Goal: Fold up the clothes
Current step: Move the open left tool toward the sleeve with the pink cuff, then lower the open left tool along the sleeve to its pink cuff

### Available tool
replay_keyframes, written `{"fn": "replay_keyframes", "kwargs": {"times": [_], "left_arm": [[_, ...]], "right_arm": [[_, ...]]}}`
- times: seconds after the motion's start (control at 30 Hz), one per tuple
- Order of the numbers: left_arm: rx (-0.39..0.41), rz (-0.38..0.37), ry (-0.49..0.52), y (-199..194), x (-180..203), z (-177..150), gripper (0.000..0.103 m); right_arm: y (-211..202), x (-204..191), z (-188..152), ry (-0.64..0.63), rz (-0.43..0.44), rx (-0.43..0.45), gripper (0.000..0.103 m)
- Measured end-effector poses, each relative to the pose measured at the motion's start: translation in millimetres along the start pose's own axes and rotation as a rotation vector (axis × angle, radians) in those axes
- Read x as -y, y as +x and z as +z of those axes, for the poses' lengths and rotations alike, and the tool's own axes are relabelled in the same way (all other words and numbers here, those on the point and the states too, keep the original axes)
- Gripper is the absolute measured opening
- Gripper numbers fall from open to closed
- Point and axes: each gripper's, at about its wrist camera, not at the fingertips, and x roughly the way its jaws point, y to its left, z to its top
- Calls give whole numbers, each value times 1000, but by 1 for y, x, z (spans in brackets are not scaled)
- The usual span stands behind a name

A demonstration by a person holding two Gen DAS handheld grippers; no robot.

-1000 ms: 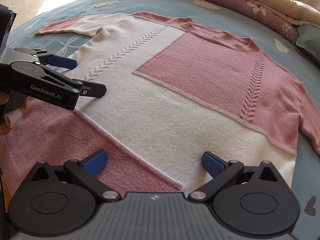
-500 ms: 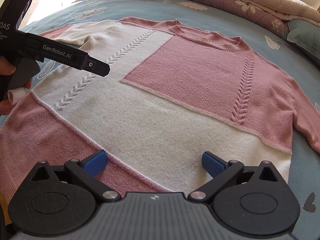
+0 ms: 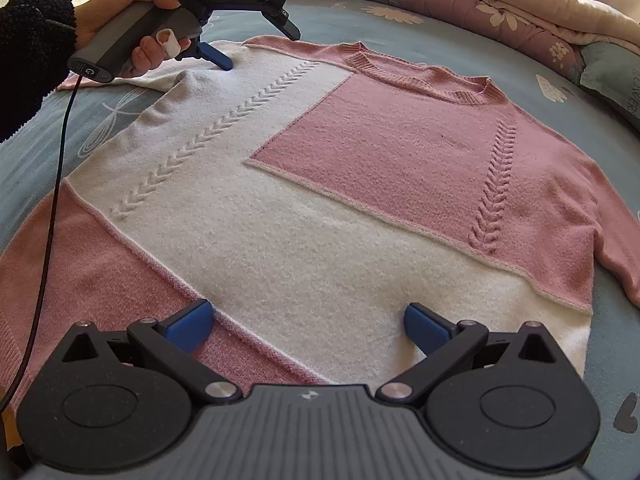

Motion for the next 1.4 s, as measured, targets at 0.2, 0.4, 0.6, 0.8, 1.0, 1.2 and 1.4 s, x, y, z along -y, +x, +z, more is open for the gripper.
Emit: {"fn": "replay_keyframes", "kwargs": {"times": [0.2,0.4,0.6,0.8,1.0,1.2,1.4], "left_arm": [[46,-47,-74,-20,-6,9,102],[134,35,-66,-72,-36,19,102],[130,71,-217,-57,-89,26,102],[180,64,-223,-40,-106,42,102],[193,61,-250,-59,-109,41,102],[186,27,-272,-96,-125,0,102],[197,34,-365,-121,-152,-21,102]], "right_arm": [[0,-1,0,-7,-2,7,103],[-1,-3,-2,-7,-11,11,103],[0,-2,-2,-9,-8,16,103],[1,-2,-3,-18,0,36,103],[2,-2,-3,-21,3,48,103],[2,-4,-3,-15,-7,50,103],[1,-4,-4,-12,-9,54,103]]}}
